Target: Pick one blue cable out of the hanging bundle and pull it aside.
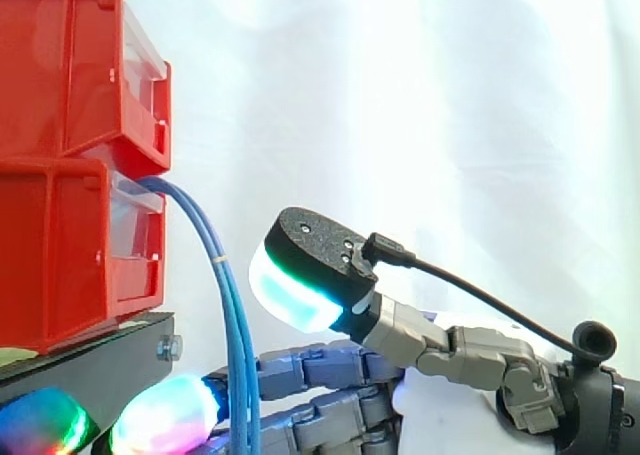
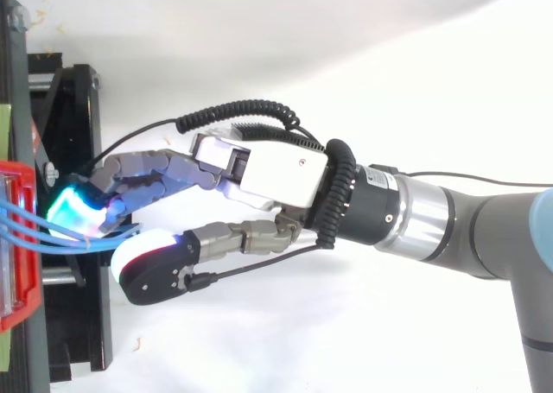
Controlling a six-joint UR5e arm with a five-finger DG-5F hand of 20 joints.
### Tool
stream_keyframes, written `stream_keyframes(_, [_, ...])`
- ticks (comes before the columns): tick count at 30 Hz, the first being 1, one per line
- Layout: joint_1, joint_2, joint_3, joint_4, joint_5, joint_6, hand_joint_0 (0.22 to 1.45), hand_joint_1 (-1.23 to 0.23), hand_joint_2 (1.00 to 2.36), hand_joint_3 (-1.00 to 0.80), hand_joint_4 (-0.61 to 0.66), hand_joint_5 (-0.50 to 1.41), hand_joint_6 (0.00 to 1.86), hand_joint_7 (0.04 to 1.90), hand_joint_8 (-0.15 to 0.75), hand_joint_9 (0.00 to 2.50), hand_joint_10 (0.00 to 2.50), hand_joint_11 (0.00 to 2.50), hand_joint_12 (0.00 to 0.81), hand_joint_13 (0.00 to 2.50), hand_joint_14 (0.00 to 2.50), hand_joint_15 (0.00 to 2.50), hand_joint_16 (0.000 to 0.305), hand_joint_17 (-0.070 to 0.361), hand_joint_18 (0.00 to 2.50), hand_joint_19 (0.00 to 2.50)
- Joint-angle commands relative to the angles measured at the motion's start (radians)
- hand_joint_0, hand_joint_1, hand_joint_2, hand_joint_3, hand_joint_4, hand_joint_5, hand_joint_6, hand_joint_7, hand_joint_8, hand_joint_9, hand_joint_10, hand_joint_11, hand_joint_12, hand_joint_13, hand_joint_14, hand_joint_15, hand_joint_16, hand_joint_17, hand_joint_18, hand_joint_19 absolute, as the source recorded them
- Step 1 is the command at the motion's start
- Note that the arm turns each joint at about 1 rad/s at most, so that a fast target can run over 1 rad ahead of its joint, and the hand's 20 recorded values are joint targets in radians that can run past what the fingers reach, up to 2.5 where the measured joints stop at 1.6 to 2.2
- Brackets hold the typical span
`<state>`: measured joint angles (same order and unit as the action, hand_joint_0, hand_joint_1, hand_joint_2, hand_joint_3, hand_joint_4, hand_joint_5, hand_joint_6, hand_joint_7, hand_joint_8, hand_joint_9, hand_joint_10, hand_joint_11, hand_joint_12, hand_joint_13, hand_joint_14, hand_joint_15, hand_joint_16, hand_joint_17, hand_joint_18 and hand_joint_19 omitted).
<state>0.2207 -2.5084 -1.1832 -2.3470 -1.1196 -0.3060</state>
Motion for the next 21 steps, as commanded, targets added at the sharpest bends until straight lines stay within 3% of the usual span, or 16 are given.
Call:
stream_keyframes(1, [0.0,-0.001,0.0,0.008,0.0,-0.007,0.49,-0.45,1.0,-0.45,0.38,-0.18,0.5,0.85,0.32,0.71,0.01,0.38,0.381,0.46,0.01,0.15,0.063,0.142,0.49,0.27])
stream_keyframes(11, [0.006,-0.001,0.0,0.021,-0.005,-0.019,0.51,-0.48,1.0,-0.45,0.38,-0.15,0.5,1.02,0.319,0.77,0.01,0.43,0.368,0.49,0.01,0.17,0.06,0.136,0.52,0.29])
stream_keyframes(21, [0.026,0.0,0.008,0.041,-0.011,-0.088,0.52,-0.5,1.01,-0.44,0.36,-0.13,0.5,1.09,0.316,0.78,0.01,0.45,0.365,0.5,0.01,0.18,0.059,0.133,0.54,0.3])
